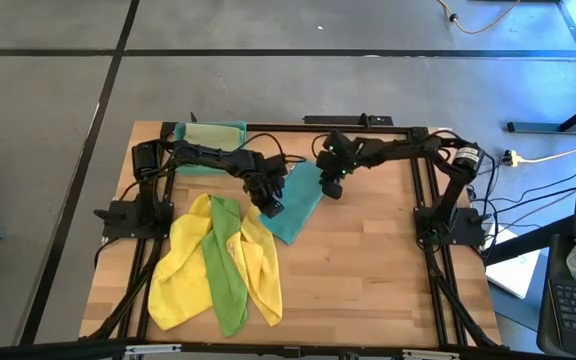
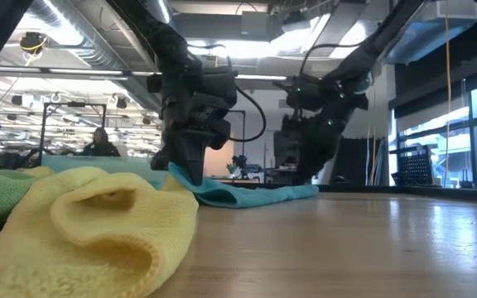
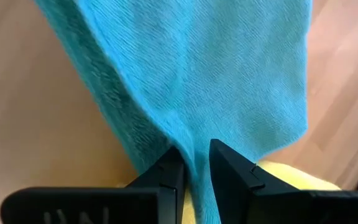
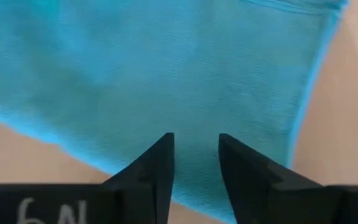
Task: Fold microfiber towels
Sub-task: Fold the blue microfiber cloth
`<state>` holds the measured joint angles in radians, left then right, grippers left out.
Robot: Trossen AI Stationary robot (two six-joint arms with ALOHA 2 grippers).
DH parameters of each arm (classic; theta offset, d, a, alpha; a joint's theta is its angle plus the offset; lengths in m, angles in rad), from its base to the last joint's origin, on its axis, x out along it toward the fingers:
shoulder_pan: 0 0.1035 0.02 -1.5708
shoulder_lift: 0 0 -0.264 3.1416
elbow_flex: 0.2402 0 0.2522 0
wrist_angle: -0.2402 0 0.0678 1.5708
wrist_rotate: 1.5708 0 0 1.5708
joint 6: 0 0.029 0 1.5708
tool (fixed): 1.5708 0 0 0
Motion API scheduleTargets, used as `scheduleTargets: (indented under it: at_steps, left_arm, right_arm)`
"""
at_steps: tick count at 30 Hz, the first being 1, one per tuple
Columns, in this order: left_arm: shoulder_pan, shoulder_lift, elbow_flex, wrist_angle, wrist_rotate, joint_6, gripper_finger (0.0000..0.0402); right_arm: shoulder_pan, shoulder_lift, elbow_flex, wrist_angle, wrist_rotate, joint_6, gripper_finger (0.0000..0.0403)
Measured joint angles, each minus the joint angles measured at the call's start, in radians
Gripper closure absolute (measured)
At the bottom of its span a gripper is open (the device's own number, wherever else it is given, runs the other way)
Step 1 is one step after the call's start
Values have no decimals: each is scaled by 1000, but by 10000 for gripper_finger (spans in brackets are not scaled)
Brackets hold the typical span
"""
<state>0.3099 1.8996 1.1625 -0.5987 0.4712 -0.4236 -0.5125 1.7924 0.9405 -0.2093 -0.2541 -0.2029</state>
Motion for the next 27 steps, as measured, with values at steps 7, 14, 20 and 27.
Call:
scheduleTargets:
  at_steps: [7, 14, 20, 27]
  left_arm:
    - [0, 0, 0, -36, 22, 34, 340]
    - [0, 0, 0, -85, 22, 71, 340]
    - [7, 0, 1, -201, -2, 170, 340]
    - [27, -21, 1, -281, -48, 251, 340]
  right_arm:
    - [-12, -10, -108, 20, 9, 65, 277]
    - [-15, -30, -143, -30, -5, 193, 277]
    - [-9, -84, -151, -145, 79, 201, 277]
    - [-18, -123, -151, -287, 153, 226, 277]
